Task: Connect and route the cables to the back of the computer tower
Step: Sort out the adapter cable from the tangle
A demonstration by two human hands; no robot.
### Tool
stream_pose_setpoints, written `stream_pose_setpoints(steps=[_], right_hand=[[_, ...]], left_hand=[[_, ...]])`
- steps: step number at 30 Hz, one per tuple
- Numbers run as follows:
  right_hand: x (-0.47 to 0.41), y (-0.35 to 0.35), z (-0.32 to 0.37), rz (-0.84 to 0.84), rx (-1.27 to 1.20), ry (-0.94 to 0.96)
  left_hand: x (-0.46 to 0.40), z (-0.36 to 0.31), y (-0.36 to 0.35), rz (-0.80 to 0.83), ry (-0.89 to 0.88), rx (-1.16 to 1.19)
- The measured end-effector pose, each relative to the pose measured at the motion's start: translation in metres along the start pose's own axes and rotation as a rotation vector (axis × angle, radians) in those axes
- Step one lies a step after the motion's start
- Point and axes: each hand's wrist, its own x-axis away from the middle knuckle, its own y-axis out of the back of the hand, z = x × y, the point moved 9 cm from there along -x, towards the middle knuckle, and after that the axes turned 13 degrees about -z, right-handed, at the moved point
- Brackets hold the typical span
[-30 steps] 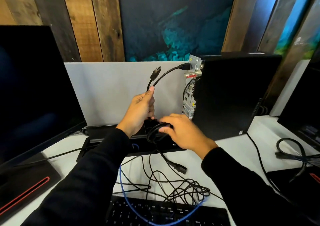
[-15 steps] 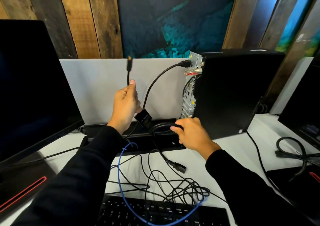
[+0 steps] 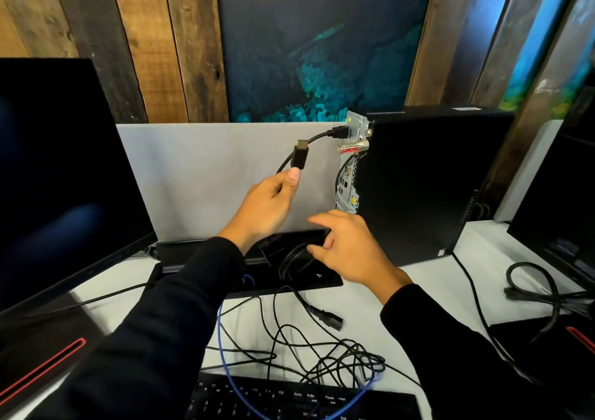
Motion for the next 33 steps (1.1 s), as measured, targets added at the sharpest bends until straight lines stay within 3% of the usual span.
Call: stream_pose_setpoints(steps=[5, 11, 17, 22, 33], right_hand=[[-0.019, 0.047, 0.015, -0.208, -0.109, 0.082], [-0.036, 0.108, 0.053, -0.496, -0.089, 0.258], [-0.057, 0.150, 0.071, -0.729, 0.129, 0.365], [-0.091, 0.148, 0.036, -0.647, 0.296, 0.201], [-0.085, 0.140, 0.018, -0.756, 0.258, 0.283]], left_hand=[[-0.019, -0.001, -0.013, -0.008, -0.046, -0.133], [-0.037, -0.005, -0.013, -0.067, -0.024, 0.230], [-0.052, -0.021, -0.007, -0.040, -0.009, 0.294], [-0.065, -0.031, 0.001, -0.177, -0.092, 0.157], [-0.073, -0.044, 0.006, -0.330, -0.107, 0.116]])
